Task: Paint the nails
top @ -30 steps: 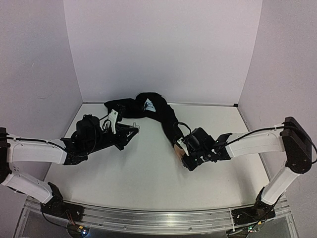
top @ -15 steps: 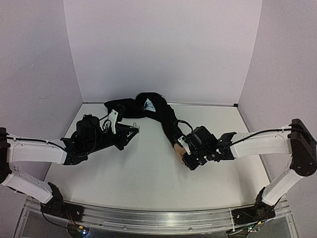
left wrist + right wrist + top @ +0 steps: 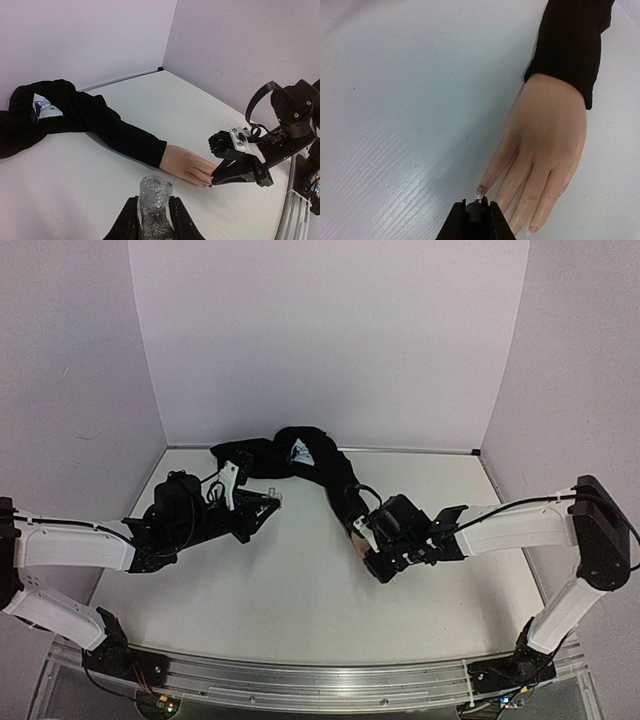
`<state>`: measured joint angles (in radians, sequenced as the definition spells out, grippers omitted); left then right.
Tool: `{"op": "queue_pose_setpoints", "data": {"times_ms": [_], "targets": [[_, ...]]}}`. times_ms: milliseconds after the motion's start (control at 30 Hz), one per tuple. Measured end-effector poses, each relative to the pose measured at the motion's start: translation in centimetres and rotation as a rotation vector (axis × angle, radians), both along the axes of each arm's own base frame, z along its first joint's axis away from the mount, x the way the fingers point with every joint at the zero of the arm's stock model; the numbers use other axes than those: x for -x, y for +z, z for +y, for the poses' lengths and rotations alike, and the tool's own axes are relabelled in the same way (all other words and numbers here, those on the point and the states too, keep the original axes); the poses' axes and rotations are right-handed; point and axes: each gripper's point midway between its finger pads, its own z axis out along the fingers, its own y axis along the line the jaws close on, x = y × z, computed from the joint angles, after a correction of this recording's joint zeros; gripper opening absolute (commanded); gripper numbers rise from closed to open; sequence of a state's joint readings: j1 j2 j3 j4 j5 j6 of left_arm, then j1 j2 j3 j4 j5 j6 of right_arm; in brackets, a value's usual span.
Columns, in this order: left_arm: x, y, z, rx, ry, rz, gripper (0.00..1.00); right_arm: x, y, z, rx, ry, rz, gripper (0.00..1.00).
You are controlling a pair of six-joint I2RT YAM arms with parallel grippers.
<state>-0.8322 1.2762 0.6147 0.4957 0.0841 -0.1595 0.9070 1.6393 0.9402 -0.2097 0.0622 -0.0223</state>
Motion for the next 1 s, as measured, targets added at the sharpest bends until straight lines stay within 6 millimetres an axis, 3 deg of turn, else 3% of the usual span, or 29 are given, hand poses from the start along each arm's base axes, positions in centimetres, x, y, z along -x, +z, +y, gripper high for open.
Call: {"op": "queue_pose_setpoints", "data": {"times_ms": [1000], "targets": [[0.07, -0.62, 0.08, -0.019, 0.0, 0.016, 0.0, -0.61, -0.51, 0.42, 0.01, -0.007, -0.007, 0.0]]}}
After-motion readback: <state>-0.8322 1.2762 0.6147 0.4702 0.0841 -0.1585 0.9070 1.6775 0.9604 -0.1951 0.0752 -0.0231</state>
